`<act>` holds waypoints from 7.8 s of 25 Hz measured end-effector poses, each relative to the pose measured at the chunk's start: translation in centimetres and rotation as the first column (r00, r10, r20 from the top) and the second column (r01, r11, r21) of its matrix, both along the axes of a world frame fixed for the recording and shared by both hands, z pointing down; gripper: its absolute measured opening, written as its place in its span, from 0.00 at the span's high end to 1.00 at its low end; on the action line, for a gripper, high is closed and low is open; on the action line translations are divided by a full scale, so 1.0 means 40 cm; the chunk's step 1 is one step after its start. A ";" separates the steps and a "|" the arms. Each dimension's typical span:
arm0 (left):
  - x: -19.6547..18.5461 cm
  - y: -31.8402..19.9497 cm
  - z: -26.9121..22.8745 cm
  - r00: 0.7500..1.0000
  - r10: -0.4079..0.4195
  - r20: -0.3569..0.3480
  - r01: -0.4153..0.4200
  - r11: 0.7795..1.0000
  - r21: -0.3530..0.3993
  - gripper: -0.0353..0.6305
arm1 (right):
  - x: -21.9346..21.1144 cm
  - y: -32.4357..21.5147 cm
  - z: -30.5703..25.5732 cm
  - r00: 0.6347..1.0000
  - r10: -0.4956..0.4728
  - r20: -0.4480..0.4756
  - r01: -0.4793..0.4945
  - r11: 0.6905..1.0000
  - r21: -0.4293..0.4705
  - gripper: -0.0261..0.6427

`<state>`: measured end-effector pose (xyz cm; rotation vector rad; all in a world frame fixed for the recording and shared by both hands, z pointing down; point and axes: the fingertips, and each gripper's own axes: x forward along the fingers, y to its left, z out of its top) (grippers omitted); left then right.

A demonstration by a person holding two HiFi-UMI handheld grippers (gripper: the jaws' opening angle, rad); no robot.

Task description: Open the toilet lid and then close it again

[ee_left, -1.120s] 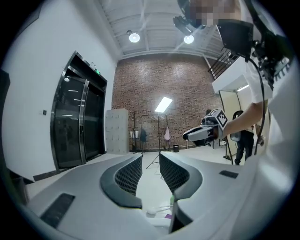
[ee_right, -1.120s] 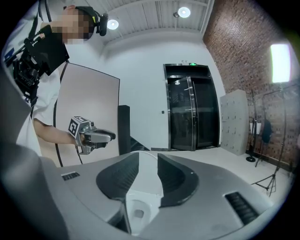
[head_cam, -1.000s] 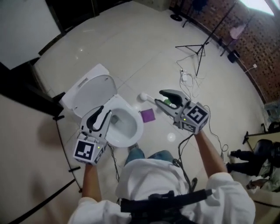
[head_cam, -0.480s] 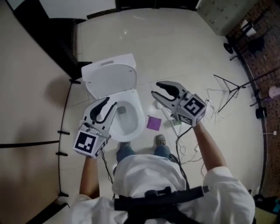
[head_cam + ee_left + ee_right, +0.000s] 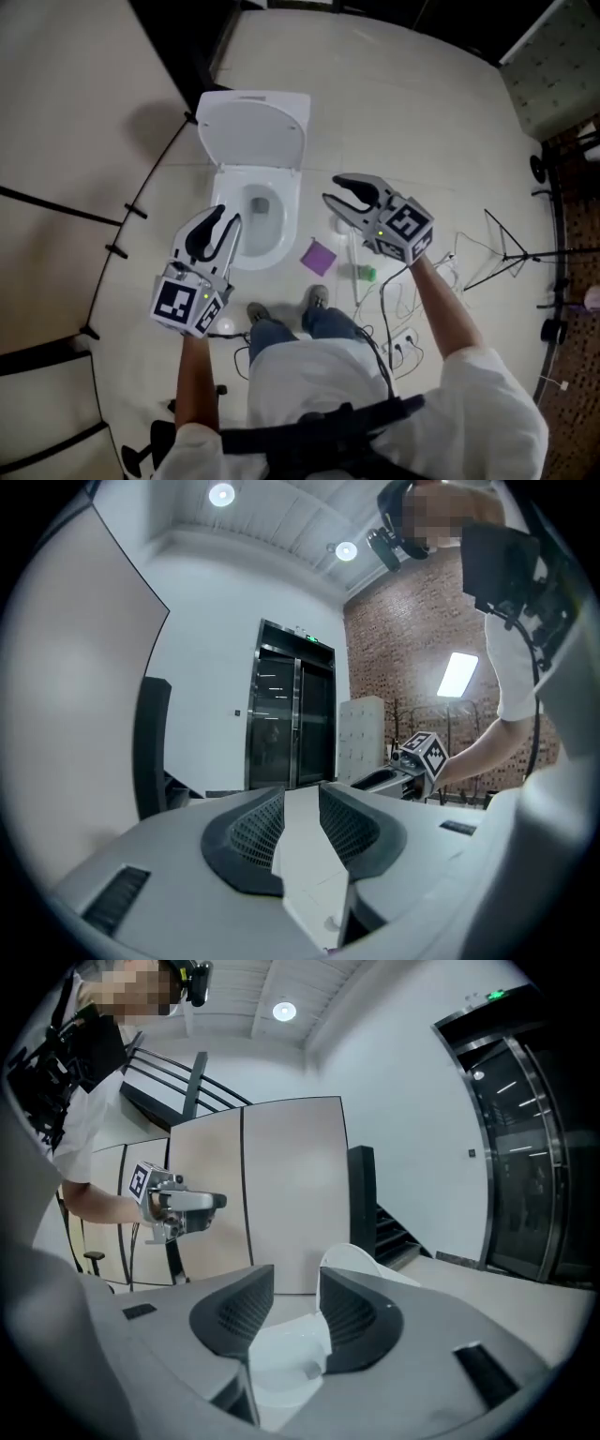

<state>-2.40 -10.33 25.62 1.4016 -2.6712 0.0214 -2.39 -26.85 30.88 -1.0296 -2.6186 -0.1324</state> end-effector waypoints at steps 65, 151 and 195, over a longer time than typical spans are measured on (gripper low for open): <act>-0.002 0.300 0.644 0.990 -0.059 -0.126 0.048 0.995 -0.093 0.78 | 0.138 0.421 1.037 0.881 -0.473 0.007 0.270 0.514 0.814 0.79; 0.181 0.208 0.038 0.998 -0.020 0.065 0.021 1.000 -0.015 0.78 | 0.161 0.218 -0.003 0.999 -0.018 0.050 0.011 0.988 0.151 0.55; 0.147 -0.013 1.016 0.820 -0.542 -0.185 0.504 0.836 -0.215 0.78 | 0.014 0.144 1.291 0.289 -0.942 -0.169 0.542 0.016 0.840 0.74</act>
